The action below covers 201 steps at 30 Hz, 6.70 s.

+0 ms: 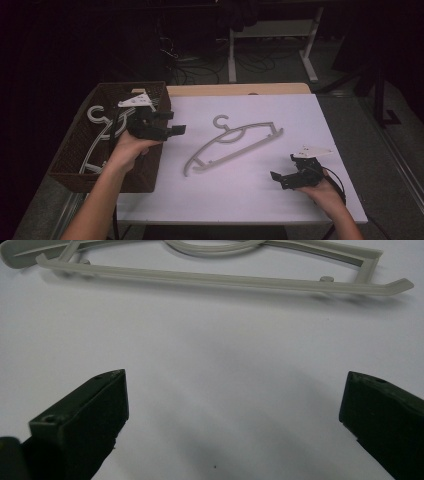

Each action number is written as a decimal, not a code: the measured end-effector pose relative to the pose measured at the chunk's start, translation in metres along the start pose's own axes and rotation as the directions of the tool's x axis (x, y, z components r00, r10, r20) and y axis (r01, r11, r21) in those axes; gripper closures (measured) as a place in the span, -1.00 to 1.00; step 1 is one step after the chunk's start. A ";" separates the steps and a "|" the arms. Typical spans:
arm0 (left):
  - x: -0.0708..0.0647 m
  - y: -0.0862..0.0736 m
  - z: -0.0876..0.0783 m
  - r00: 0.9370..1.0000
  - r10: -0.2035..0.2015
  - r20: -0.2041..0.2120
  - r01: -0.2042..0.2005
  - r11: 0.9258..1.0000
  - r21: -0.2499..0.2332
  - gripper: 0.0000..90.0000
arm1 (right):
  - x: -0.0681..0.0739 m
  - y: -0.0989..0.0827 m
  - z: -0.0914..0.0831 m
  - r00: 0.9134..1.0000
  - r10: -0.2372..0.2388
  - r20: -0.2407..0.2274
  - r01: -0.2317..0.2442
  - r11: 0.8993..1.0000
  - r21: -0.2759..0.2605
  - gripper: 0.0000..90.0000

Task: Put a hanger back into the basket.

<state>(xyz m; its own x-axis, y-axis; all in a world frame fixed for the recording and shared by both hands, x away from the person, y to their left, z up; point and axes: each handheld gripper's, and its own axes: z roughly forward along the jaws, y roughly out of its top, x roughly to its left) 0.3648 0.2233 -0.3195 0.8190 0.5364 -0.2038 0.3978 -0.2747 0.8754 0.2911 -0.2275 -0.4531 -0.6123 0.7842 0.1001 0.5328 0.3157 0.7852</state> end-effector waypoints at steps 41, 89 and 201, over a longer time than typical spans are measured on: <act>-0.013 -0.061 0.111 0.999 0.028 -0.046 -0.019 0.985 0.173 -0.67 | -0.038 0.082 0.061 0.997 0.040 0.064 -0.043 0.998 0.051 0.43; 0.022 -0.061 0.173 0.984 0.132 -0.119 -0.075 0.915 0.397 0.03 | -0.043 0.071 0.089 0.989 -0.032 0.145 0.006 0.984 0.180 0.99; 0.118 -0.048 -0.152 0.870 -0.097 -0.483 0.170 0.979 0.109 -0.24 | 0.000 0.046 0.007 0.999 -0.027 0.023 0.027 1.000 0.007 -0.72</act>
<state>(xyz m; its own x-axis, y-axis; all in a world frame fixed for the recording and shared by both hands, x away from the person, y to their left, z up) 0.3792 0.4207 -0.3192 0.4746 0.8787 -0.0507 0.5736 -0.2651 0.7750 0.3195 -0.2088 -0.4216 -0.6126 0.7877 0.0646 0.5199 0.3401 0.7836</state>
